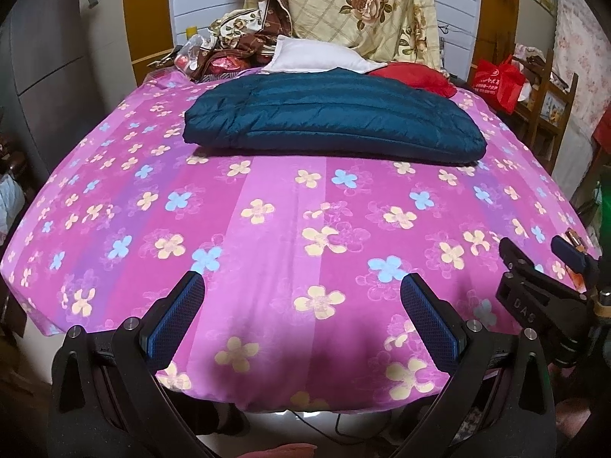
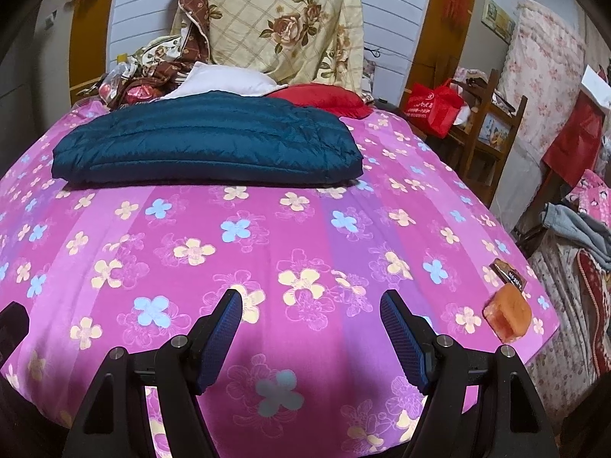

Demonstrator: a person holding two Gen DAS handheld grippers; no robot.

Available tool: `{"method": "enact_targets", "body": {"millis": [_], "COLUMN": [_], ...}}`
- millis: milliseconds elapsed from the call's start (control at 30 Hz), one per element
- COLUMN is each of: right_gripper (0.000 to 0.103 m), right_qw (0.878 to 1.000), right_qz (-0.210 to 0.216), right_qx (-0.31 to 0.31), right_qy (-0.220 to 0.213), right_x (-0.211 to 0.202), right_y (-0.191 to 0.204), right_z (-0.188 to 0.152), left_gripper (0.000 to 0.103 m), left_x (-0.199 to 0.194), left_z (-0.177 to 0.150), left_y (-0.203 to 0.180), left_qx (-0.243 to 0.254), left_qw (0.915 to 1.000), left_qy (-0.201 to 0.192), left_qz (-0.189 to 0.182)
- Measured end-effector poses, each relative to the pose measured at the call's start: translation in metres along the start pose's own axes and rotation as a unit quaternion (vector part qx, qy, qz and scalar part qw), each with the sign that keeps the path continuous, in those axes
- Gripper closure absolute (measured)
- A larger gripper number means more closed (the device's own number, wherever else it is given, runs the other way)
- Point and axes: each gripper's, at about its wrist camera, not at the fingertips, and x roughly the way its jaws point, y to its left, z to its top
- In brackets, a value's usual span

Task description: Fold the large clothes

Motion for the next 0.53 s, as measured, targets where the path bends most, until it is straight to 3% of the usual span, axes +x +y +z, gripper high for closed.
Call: {"method": "enact_targets", "body": {"millis": [533], "right_gripper": [0.030], "right_qw": [1.000], "right_qz": [0.001], "right_qx": [0.002], "right_qy": [0.012], "right_x": [0.0049], "right_y": [0.0006], "right_z": [-0.0007], "left_gripper": [0.001], "left_x": [0.0038], "left_z": [-0.0011], "left_y": [-0.0027], "left_qx": [0.007], "left_qw": [0.9999], "left_qy": [0.007], "left_qz": [-0.007]}}
